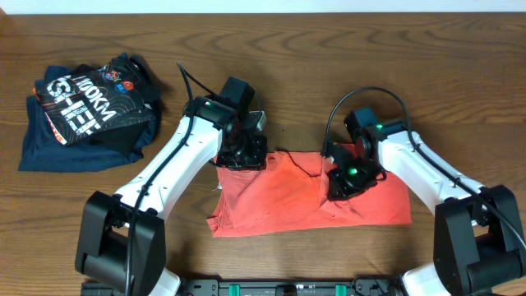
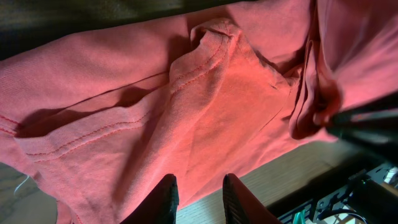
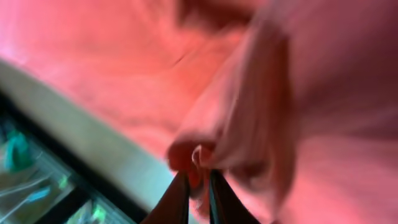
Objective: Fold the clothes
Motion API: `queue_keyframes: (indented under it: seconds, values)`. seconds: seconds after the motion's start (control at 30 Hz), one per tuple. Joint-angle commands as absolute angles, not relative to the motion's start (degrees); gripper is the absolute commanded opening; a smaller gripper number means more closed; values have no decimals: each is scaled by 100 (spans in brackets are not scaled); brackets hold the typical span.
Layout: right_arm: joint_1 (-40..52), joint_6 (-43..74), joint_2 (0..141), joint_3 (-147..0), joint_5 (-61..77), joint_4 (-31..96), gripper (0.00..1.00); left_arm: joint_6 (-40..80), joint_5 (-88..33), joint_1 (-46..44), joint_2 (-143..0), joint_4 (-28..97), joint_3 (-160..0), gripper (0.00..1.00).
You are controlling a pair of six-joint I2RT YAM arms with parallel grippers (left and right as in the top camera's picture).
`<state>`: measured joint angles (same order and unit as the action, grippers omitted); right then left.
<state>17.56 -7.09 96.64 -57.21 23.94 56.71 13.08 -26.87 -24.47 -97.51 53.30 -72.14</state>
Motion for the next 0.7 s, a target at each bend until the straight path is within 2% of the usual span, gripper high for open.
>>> queue_keyframes:
  seconds: [0.0,0.13,0.27,0.47,0.67]
  values:
    - [1612,180,9636,-6077,1457,5273,12,1210,-2735,-2434,-9741,5330,-7297,27]
    - [1466,493,9625,-6222,1140,4178,20,1210,-2735,-2434,-9741,5330,-7297,27]
    - [1415,989,9673,-6213,825,3516,22,1210,-2735,-2434,-9741,5332,-7297,27]
    - [1463,1116,9876,-6213,838,3483,28,1212,-2635,-2434,-9741,5330,-7297,27]
    - [1643,1166,10381,-6211,888,3750,25,1212,-2567,-2434,-9741,5334,-7297,27]
